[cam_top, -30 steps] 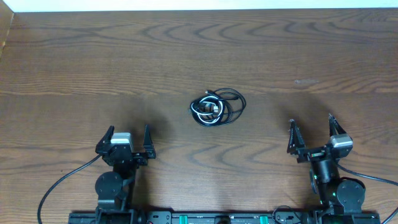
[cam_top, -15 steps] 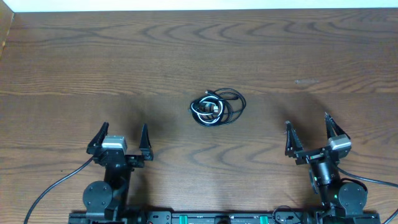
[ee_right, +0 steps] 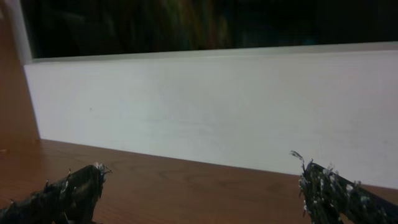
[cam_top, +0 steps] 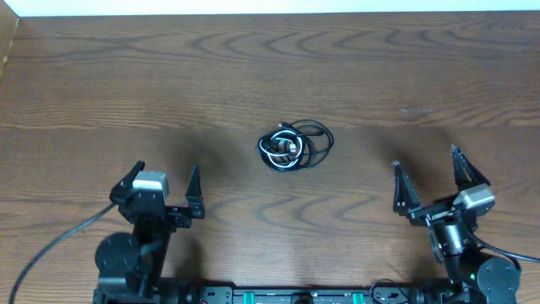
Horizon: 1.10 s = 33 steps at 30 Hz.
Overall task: Untangle cables
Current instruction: 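Raise both arms and move grippers toward the cable bundle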
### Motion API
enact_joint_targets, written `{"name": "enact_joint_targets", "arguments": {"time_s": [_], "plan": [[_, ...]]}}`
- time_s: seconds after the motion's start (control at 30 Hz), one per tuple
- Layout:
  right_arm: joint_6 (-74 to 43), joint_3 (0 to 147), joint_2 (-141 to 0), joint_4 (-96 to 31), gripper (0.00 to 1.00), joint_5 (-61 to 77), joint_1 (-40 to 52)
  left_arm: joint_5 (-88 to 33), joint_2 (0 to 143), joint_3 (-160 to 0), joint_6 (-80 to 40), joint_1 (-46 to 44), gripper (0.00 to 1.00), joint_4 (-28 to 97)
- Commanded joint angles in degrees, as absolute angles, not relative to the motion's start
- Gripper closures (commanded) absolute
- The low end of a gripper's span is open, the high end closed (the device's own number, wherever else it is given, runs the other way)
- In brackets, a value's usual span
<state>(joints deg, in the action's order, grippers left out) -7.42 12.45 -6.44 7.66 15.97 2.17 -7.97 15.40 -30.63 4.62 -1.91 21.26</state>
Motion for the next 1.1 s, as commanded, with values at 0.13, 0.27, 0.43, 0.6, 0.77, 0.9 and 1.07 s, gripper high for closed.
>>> {"name": "enact_joint_targets", "arguments": {"time_s": [0.13, 0.27, 0.43, 0.6, 0.77, 0.9, 1.07], "plan": [[-7.57, 21.32, -17.82, 7.66, 0.01, 22.96, 2.46, -13.10, 29.56, -44.23, 7.31, -1.67, 0.02, 28.71], [-7.57, 27.53, -26.37, 4.64, 0.01, 27.68, 2.46, -13.15, 38.41, -54.28, 7.33, -1.67, 0.02, 36.84], [-6.72, 37.80, -38.44, -3.64, 0.01, 34.30, 2.46, -15.18, 49.95, -68.69, 8.56, -1.69, 0.02, 48.23], [-3.84, 49.50, -50.59, -15.99, 0.01, 40.88, 2.46, -16.12, 60.82, -80.97, 8.56, -1.69, 0.02, 56.64], [1.06, 62.08, -62.19, -32.32, 0.01, 42.54, 2.46, -19.33, 70.43, -89.25, 8.54, -1.74, 0.02, 62.96], [5.96, 71.29, -70.70, -43.88, 0.01, 42.52, 2.46, -23.66, 76.25, -90.41, 8.51, -1.76, 0.02, 63.75], [6.48, 74.59, -76.44, -44.80, 0.01, 42.96, 2.46, -25.93, 81.45, -90.39, 6.50, -1.74, 0.02, 62.33]]}}
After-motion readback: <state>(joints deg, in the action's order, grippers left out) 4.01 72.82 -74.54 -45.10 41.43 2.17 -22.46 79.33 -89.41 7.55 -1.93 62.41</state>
